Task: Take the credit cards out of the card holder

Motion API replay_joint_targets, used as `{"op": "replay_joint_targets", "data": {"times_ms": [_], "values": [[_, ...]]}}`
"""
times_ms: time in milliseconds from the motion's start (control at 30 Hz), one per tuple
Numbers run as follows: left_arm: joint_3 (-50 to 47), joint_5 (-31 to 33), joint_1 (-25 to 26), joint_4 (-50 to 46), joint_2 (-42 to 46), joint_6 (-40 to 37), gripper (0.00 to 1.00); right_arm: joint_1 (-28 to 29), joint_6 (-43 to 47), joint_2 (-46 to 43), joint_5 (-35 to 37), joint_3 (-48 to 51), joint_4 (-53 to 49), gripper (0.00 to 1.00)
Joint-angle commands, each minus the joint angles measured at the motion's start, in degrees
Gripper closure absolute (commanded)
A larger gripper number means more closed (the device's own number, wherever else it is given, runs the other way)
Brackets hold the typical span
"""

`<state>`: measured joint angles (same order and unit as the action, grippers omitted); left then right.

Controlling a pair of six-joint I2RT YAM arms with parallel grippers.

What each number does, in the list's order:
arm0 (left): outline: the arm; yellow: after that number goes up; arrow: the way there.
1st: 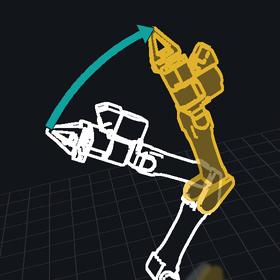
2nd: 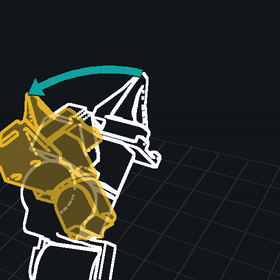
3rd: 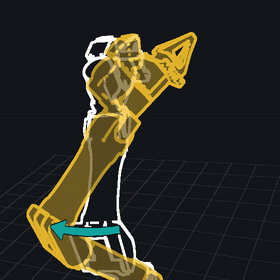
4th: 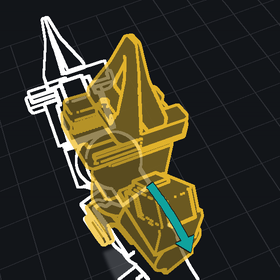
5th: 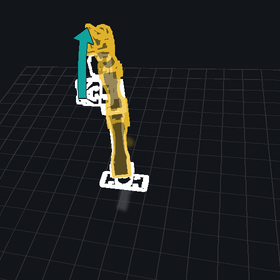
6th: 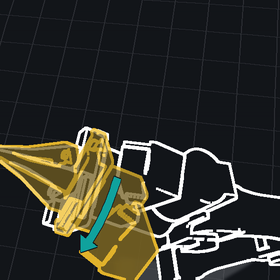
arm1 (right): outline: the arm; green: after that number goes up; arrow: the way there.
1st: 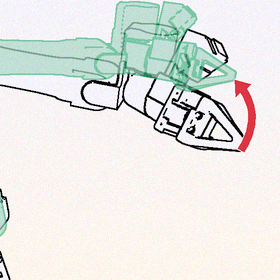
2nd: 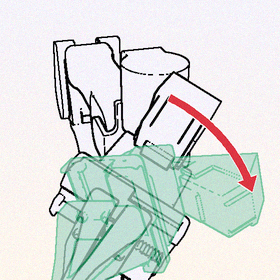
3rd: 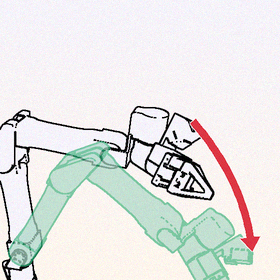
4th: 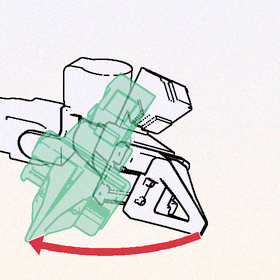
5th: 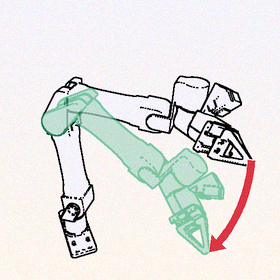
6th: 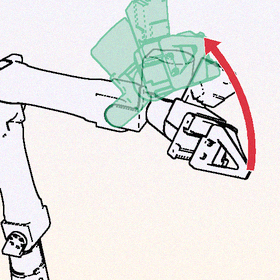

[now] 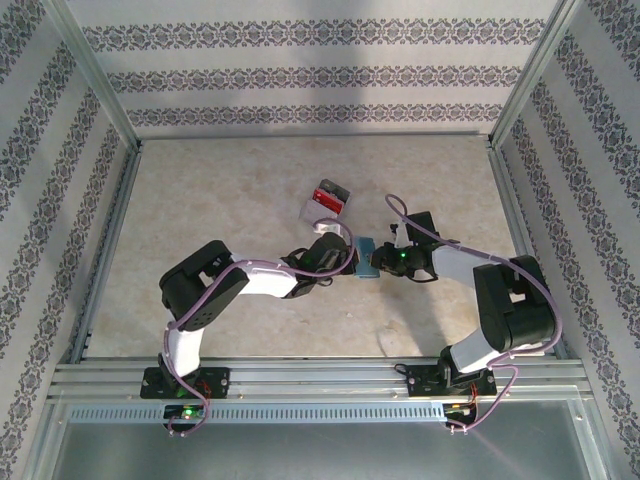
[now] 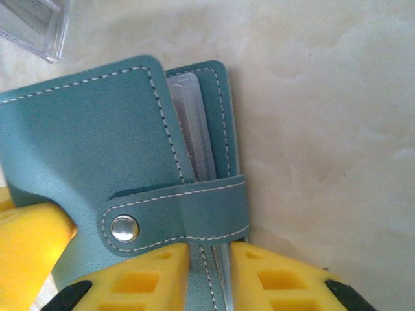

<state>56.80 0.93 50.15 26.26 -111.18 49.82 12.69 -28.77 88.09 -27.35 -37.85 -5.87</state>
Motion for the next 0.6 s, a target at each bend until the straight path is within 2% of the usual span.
{"op": "replay_joint_targets", "data": {"times_ms": [0,267,567], "values": [[-1.1,-3.6,0.8,1.9,4.4,-5.2,1.0,-1.0,-0.1,-3.7,-1.2,1.0,-0.9,0.74],[-5.4,-7.2,-2.0,-1.3,14.9,-12.2,1.0,-3.8,-0.9,-18.8,-3.0,3.3,-1.9,0.65],[-8.9,-17.8,-6.0,-8.6,29.2,-21.8,1.0,-4.0,-2.9,-31.2,-9.6,3.7,1.5,0.52]]}}
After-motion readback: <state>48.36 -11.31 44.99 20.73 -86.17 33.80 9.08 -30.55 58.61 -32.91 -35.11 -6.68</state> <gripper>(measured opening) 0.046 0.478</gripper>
